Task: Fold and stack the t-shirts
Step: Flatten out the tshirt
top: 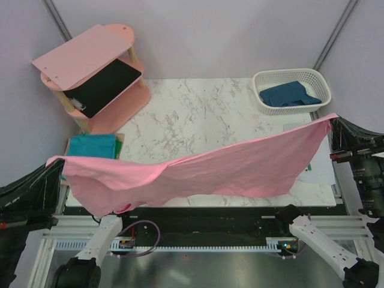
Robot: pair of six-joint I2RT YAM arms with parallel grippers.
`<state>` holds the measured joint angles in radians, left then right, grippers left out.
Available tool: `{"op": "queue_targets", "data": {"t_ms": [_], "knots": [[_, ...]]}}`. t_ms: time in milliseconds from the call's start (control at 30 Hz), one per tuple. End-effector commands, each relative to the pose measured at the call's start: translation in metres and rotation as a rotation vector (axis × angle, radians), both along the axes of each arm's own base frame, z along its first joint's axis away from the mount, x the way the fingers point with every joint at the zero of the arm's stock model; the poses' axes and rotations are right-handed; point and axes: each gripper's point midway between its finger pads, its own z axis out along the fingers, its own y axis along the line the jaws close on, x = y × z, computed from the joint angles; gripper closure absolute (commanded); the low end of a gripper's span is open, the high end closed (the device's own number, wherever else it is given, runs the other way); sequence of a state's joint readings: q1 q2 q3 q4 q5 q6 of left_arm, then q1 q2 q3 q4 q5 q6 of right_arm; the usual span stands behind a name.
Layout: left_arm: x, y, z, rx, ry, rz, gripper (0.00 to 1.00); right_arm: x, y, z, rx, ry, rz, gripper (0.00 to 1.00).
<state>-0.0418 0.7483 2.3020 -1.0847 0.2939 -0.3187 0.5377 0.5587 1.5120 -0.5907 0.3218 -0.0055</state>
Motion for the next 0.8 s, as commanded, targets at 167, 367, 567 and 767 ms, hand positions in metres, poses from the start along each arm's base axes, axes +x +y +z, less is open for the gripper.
{"op": "queue_targets", "data": {"t_ms": [167, 367, 567, 767], "knots": [[0.121, -0.004, 0.01, 0.009, 0.185, 0.004, 0.98, 0.036, -0.001, -0.006, -0.02, 0.044, -0.116, 1.0], [0.148, -0.013, 0.037, -0.009, 0.127, -0.041, 0.98, 0.064, 0.005, 0.036, -0.008, -0.022, -0.175, 1.0], [0.171, -0.016, 0.049, 0.002, 0.101, -0.056, 0.98, 0.094, 0.017, 0.072, -0.019, -0.054, -0.212, 1.0], [0.133, -0.021, 0.066, 0.018, -0.004, -0.094, 0.98, 0.077, 0.021, 0.1, 0.012, -0.154, -0.144, 1.0]]}}
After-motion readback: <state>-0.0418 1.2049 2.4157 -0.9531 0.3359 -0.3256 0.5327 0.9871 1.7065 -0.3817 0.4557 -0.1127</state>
